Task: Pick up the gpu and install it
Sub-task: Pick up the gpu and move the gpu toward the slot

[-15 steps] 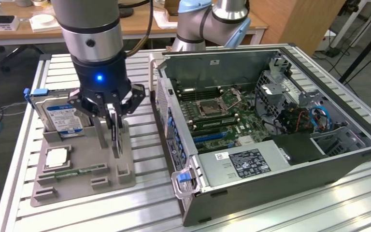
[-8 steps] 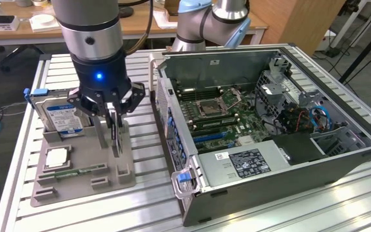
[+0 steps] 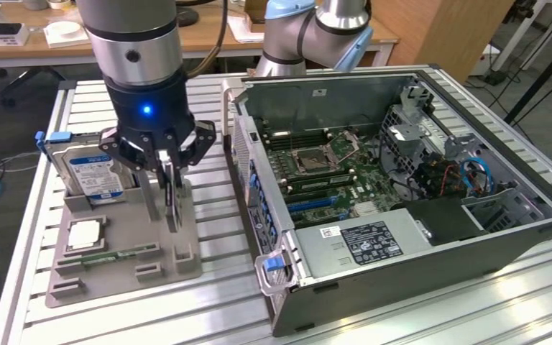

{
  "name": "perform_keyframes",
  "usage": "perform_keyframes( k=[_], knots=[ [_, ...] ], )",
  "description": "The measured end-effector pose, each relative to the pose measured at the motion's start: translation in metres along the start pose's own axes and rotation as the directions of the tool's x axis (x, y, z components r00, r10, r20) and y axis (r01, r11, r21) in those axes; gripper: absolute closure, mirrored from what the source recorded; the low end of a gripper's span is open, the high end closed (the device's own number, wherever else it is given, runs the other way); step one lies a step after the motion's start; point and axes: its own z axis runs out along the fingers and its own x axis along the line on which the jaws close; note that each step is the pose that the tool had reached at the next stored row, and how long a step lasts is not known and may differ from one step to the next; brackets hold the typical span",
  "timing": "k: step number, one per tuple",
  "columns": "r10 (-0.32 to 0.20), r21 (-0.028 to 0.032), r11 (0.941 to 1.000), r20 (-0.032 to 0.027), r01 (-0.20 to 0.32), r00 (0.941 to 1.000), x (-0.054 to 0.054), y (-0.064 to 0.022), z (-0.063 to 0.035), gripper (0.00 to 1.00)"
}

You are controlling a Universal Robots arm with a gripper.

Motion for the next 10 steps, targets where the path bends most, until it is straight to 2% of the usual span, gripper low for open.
perform_keyframes(
  k=[10],
  knots=[
    [0.000,0.0001,1.0000,0.0000,0.000,1.0000,-0.0001,0.0002,-0.0048,0.74]
  ],
)
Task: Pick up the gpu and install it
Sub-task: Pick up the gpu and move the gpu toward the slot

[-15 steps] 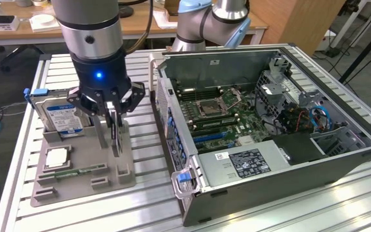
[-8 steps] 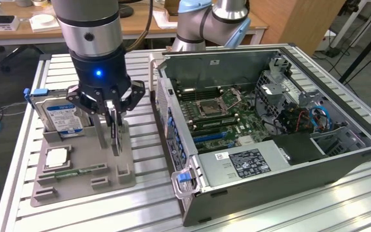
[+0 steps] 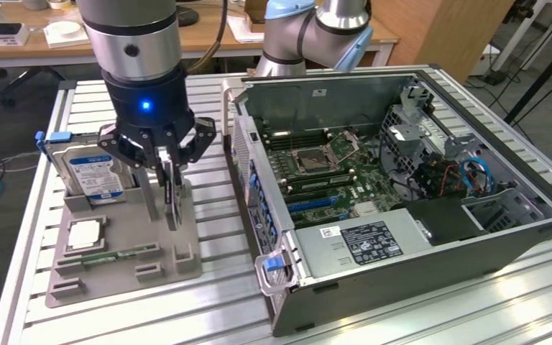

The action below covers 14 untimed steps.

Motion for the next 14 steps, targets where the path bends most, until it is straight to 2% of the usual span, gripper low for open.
perform_keyframes(
  k=[14],
  knots=[
    [0.000,0.0001,1.0000,0.0000,0.000,1.0000,-0.0001,0.0002,-0.0054,0.74]
  ],
)
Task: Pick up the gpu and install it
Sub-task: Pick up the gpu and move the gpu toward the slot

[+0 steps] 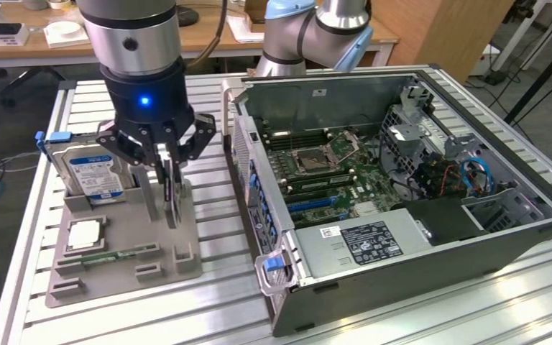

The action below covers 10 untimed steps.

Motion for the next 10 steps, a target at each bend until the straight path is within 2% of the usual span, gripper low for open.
perform_keyframes(
  k=[10],
  knots=[
    [0.000,0.0002,1.0000,0.0001,0.000,1.0000,-0.0002,0.0004,-0.0103,0.74]
  ],
)
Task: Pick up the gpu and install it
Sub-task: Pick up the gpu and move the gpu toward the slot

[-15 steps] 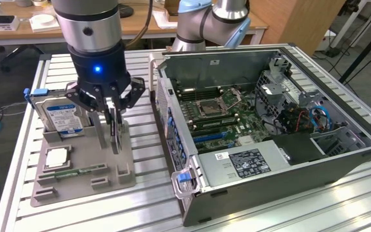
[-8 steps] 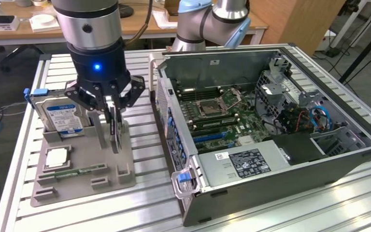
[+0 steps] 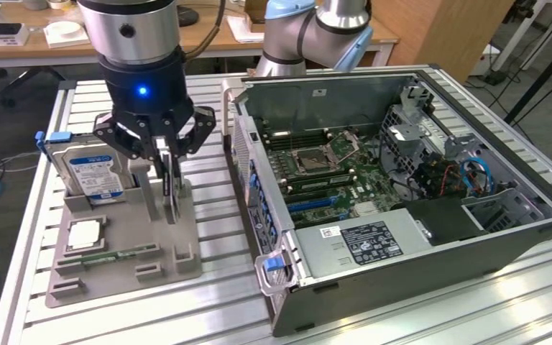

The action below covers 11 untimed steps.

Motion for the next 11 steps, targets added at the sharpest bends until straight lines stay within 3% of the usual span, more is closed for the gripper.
perform_keyframes(
  k=[11],
  knots=[
    [0.000,0.0005,1.0000,0.0000,0.000,1.0000,-0.0002,0.0004,-0.0098,0.74]
  ],
)
